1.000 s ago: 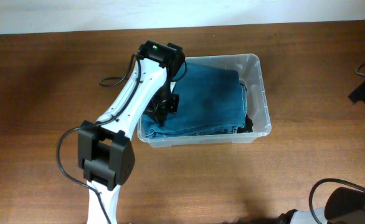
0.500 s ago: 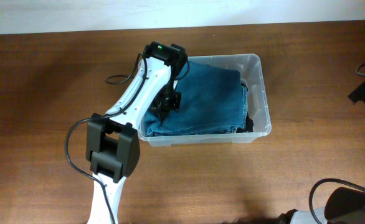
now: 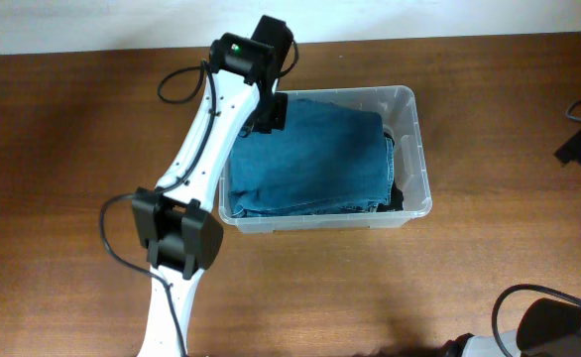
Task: Pack container
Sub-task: 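Lay the dark blue jeans on top and smooth them with the left gripper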
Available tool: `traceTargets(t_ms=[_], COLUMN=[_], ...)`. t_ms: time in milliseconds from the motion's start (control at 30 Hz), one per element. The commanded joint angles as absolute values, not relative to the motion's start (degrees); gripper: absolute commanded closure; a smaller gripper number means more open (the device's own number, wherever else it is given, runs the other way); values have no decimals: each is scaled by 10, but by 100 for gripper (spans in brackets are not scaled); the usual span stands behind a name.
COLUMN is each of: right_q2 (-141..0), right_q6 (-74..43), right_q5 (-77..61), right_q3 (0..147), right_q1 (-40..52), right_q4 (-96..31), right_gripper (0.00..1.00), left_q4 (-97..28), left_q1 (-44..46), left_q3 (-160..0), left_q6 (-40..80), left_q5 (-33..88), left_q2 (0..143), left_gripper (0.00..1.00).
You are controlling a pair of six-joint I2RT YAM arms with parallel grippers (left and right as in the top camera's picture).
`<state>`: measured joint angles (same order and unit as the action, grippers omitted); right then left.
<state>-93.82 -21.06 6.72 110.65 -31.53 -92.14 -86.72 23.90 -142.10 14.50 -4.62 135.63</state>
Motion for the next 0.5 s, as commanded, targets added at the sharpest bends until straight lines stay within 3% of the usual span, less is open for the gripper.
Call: traceTargets(t_ms=[0, 300, 467], right_q2=[-934, -934, -934], right_q6=[-217, -217, -217], right_q5=[69, 69, 69], right_q3=[1107, 1107, 1107], right_q1=[-319, -319, -319], right_q4=[-921, -921, -921], right_gripper=[1, 1, 1], left_q4=[-866, -867, -913], left_q1=[225, 216, 216], left_q3=[-1425, -1438, -1537], left_q6=[142, 142, 142], left_q5=[-74, -74, -66], left_q2=[1408, 1437, 1421], left_gripper=[88, 88, 88])
